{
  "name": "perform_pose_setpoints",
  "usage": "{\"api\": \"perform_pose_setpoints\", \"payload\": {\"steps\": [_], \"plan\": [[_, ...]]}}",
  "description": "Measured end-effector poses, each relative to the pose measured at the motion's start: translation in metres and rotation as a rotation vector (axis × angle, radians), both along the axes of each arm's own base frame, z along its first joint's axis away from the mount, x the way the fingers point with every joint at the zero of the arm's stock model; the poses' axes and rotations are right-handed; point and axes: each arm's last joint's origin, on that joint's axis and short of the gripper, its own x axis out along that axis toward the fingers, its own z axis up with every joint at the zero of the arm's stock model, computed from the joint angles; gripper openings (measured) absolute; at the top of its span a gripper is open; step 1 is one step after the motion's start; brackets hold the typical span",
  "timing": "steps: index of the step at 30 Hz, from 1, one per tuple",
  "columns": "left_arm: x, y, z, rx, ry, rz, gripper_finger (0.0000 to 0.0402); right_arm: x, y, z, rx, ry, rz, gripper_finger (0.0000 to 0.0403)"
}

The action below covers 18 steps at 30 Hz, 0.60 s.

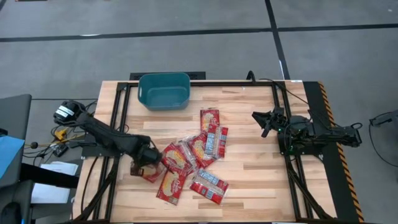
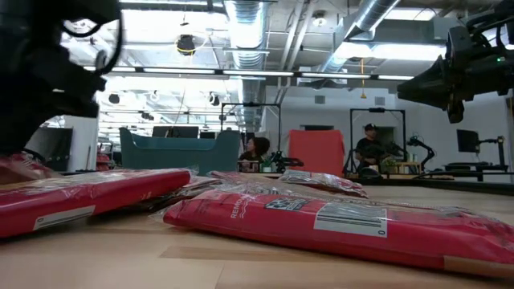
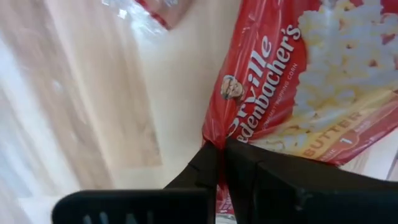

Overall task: Sort popcorn bags into baskets
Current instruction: Put the red popcorn bag into the blue bin

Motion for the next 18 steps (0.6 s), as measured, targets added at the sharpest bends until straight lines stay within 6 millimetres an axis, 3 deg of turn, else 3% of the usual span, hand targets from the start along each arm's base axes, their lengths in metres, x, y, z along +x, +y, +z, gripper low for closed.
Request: {"api": "perform_pose_setpoints", "payload": {"steps": [18], "plan": [[0.035,0.070,0.050,0.106,-0.080,-0.014,0.0000,0.000,0.000,0.000,0.000,-0.001,-0.001,0.0108]]}}
